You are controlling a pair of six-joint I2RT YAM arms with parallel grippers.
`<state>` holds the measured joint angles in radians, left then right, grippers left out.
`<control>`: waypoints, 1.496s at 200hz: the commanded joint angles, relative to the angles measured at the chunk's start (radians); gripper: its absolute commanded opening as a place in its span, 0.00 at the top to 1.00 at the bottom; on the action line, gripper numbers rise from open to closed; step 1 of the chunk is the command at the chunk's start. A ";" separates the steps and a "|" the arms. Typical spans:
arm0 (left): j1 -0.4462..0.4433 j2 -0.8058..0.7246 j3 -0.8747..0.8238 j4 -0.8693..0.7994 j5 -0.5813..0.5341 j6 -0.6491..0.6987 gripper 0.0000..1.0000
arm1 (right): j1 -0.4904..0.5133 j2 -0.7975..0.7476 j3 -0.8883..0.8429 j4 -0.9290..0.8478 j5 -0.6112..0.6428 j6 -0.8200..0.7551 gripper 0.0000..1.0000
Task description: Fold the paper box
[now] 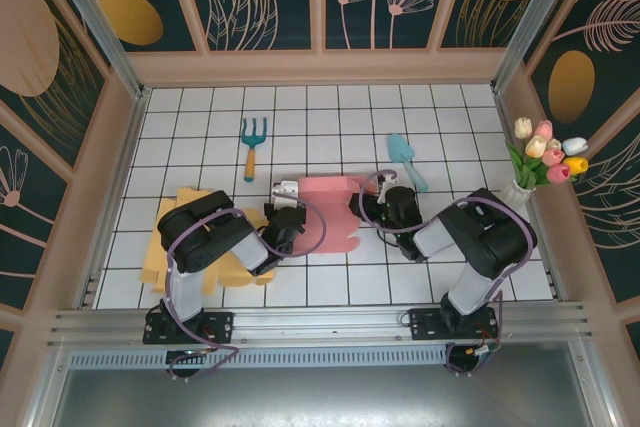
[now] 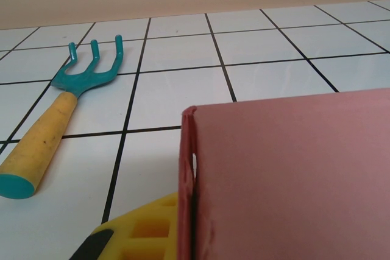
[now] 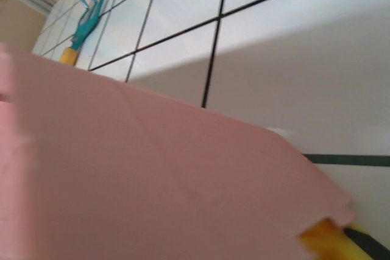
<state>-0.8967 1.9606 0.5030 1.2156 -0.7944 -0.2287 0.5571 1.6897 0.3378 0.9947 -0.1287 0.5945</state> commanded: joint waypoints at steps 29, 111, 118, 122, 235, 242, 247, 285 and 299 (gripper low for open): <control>0.002 0.035 0.005 -0.076 0.021 0.021 0.94 | -0.004 -0.003 0.036 0.072 -0.061 -0.054 0.59; 0.002 0.030 -0.001 -0.072 0.019 0.017 0.94 | 0.071 0.105 0.089 0.097 -0.064 -0.034 0.59; 0.001 0.031 -0.001 -0.071 0.018 0.017 0.94 | 0.072 0.105 0.087 0.096 -0.067 -0.032 0.59; 0.002 0.031 -0.002 -0.072 0.018 0.017 0.94 | 0.071 0.102 0.084 0.097 -0.068 -0.032 0.59; 0.004 0.036 0.019 -0.096 0.020 0.012 0.94 | 0.148 -0.410 0.041 -0.559 0.165 -0.230 0.56; 0.006 0.039 0.024 -0.106 0.023 0.011 0.94 | 0.149 -0.455 0.048 -0.609 0.190 -0.236 0.56; 0.007 0.039 0.030 -0.112 0.028 0.011 0.94 | 0.148 -0.490 0.056 -0.648 0.216 -0.238 0.56; 0.015 0.042 0.034 -0.124 0.058 -0.001 0.93 | 0.139 -0.684 0.221 -0.971 0.400 -0.301 0.54; 0.021 0.045 0.040 -0.130 0.071 -0.003 0.94 | 0.122 -0.699 0.304 -1.069 0.456 -0.373 0.52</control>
<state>-0.8879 1.9682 0.5373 1.1809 -0.7788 -0.2295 0.6979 1.0409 0.4984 0.1749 0.1654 0.3367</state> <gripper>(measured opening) 0.102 0.468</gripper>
